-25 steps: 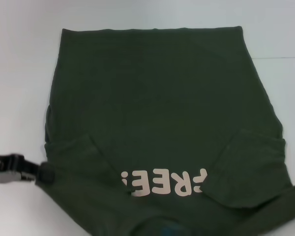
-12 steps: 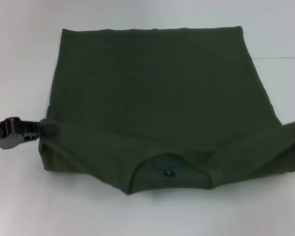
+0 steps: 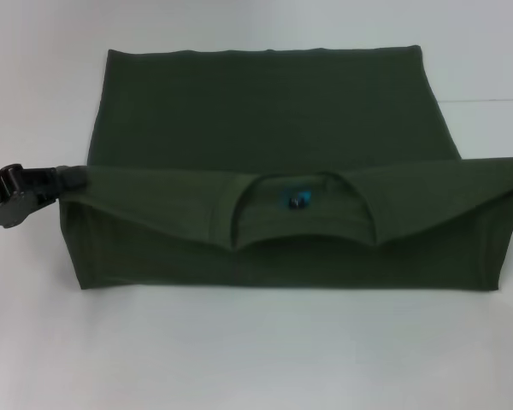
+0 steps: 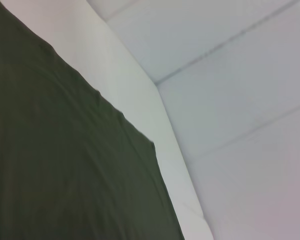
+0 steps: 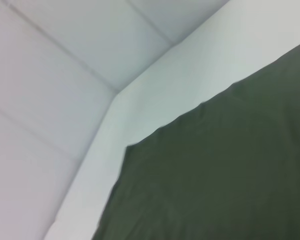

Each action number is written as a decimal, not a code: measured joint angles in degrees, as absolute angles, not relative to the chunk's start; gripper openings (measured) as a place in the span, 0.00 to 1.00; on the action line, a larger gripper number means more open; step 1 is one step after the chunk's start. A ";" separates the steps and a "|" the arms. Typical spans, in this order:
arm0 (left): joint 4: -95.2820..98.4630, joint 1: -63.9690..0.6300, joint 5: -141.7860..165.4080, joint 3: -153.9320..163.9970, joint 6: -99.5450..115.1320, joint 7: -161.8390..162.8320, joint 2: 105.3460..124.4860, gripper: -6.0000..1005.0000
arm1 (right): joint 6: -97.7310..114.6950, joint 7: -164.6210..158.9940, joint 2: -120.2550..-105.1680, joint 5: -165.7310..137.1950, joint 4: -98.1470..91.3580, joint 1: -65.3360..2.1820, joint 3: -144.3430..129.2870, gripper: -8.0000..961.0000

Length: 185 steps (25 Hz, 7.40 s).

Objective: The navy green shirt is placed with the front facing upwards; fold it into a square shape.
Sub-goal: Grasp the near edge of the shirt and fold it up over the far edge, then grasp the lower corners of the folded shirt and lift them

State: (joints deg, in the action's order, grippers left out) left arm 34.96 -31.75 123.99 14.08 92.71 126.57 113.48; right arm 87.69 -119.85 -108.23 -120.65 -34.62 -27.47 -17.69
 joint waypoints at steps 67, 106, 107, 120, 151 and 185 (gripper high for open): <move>19.42 -45.38 92.22 14.58 44.36 74.83 123.93 0.05 | 45.13 -107.31 -119.55 -106.16 -33.13 -36.74 -27.33 0.05; 12.31 -46.05 76.29 14.21 41.14 55.77 124.05 0.56 | 40.93 -97.67 -119.60 -96.41 -28.03 -36.62 -26.80 0.64; 12.36 -45.66 76.37 14.34 41.12 56.62 123.99 0.60 | 41.31 -97.84 -119.53 -96.07 -28.03 -36.25 -26.79 0.66; 33.53 -30.12 103.44 29.00 60.90 108.70 122.08 0.87 | 61.17 -109.43 -113.60 -98.31 -28.35 -25.68 -27.38 0.96; 35.05 -35.03 134.62 25.65 61.60 121.74 118.76 0.80 | 66.84 -113.18 -111.88 -107.76 -28.62 -24.60 -27.42 0.96; 34.45 -35.59 135.14 26.99 61.47 122.27 119.14 0.23 | 67.33 -115.74 -111.04 -107.75 -29.44 -24.74 -28.97 0.95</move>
